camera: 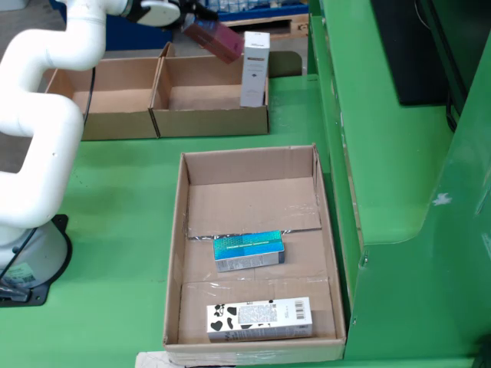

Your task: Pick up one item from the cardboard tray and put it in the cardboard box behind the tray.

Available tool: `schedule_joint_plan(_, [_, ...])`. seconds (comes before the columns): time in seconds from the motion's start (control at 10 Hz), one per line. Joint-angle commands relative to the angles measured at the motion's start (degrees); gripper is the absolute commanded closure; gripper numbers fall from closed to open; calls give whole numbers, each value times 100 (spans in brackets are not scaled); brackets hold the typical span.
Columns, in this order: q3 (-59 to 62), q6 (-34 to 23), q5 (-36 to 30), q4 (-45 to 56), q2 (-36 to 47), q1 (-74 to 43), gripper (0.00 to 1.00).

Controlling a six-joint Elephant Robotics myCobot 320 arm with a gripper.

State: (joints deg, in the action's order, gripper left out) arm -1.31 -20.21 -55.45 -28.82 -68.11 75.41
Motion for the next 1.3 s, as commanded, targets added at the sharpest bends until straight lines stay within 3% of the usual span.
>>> schedule_joint_plan(0.0, [131,255,60,-52,-193,6,100])
schedule_joint_plan(0.3, [131,12,75,-52,-421,634,100])
schedule_joint_plan(0.4, [131,669,79,-52,-986,1090,100])
schedule_joint_plan(1.2, [131,598,80,-52,-1451,948,100])
